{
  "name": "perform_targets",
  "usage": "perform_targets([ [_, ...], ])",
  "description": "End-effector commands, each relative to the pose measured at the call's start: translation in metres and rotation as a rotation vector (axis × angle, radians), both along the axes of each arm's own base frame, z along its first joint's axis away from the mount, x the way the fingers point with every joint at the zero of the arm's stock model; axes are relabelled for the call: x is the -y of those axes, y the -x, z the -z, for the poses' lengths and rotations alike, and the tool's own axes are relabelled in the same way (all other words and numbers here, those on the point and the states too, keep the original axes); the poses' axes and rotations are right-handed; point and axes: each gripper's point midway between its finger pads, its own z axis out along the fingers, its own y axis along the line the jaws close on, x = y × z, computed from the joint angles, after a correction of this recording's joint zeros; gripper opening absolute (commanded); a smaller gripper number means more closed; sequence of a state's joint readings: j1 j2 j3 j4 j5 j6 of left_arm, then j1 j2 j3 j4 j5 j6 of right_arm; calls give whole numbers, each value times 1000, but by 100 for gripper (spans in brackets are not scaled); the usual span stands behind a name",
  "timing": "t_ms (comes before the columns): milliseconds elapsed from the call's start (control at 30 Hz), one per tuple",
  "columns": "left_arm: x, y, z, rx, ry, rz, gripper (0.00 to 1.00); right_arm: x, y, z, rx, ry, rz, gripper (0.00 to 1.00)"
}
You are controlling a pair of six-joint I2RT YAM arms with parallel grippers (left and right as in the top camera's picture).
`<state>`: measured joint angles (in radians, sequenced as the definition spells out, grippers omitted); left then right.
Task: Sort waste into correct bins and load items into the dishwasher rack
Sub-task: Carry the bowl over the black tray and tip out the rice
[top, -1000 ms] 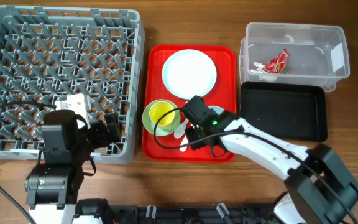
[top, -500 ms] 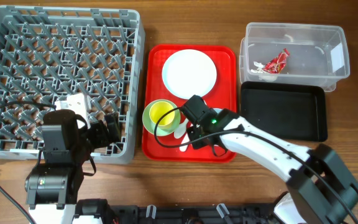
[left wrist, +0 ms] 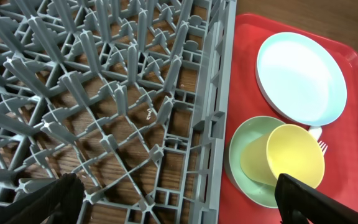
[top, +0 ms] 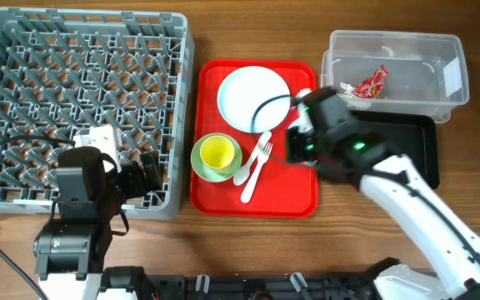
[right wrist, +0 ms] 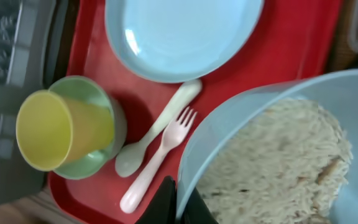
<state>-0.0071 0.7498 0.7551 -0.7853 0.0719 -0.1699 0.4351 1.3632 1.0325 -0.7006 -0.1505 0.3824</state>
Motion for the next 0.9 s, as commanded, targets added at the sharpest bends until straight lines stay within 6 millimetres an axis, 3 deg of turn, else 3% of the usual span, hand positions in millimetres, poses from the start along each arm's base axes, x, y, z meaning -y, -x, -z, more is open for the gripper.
perform_targets([
  [0,-3,-2,-9,22,-2,-21,100,12,-8,-9,-61,-172,45,5],
  [200,-3,-2,-9,22,-2,-21,100,46,-17,6,-173,-336,147,4],
  [500,-3,-3,-9,23,-2,-21,100,62,-23,16,-269,-667,141,4],
  [867,-3,-3,-9,23,-2,-21,100,106,-41,-7,-225,-987,189,4],
])
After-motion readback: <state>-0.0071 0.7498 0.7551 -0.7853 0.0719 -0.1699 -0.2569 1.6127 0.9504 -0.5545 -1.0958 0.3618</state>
